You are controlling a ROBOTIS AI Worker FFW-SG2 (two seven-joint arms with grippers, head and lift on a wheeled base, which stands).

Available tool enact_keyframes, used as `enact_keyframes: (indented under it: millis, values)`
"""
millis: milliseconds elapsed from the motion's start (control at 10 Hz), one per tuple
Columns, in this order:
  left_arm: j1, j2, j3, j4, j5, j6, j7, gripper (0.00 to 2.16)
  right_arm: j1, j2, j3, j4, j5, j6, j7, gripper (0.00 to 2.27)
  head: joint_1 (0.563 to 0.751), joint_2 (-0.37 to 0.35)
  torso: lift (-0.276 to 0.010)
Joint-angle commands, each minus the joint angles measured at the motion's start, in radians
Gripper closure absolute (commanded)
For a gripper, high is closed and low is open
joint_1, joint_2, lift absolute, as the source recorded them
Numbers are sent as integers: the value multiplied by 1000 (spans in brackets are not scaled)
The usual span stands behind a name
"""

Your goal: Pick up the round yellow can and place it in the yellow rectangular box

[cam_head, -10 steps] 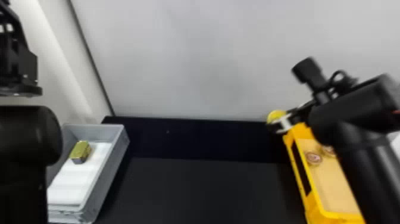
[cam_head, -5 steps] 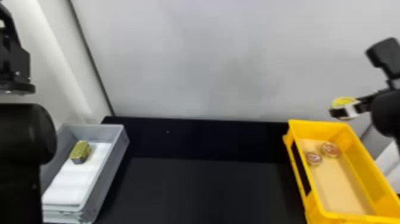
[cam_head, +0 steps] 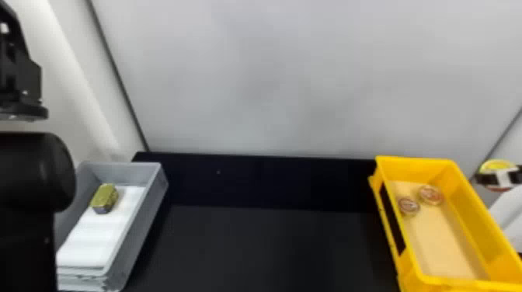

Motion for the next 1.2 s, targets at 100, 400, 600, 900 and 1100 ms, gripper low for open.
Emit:
enact_keyframes:
  millis: [100, 400, 600, 900, 1100]
  values:
    - [-5, -1, -2, 0, -1, -3, -2, 180, 20, -10, -38, 218, -384, -131, -244, 776, 663, 54, -10]
    - [-6, -4, -5, 3, -1, -8, -2, 177, 5, -20, -43, 411, -530, -226, -333, 776, 663, 54, -10]
    - [-8, -6, -7, 5, -1, -9, -4, 177, 8, -43, -23, 499, -619, -240, -382, 776, 663, 54, -10]
    - [-8, -7, -5, 5, -1, -12, -4, 177, 26, -63, -24, 603, -733, -289, -397, 776, 663, 54, -10]
    - [-6, -9, -4, 5, -1, -14, -5, 177, 31, -71, -12, 634, -754, -298, -409, 776, 663, 54, -10]
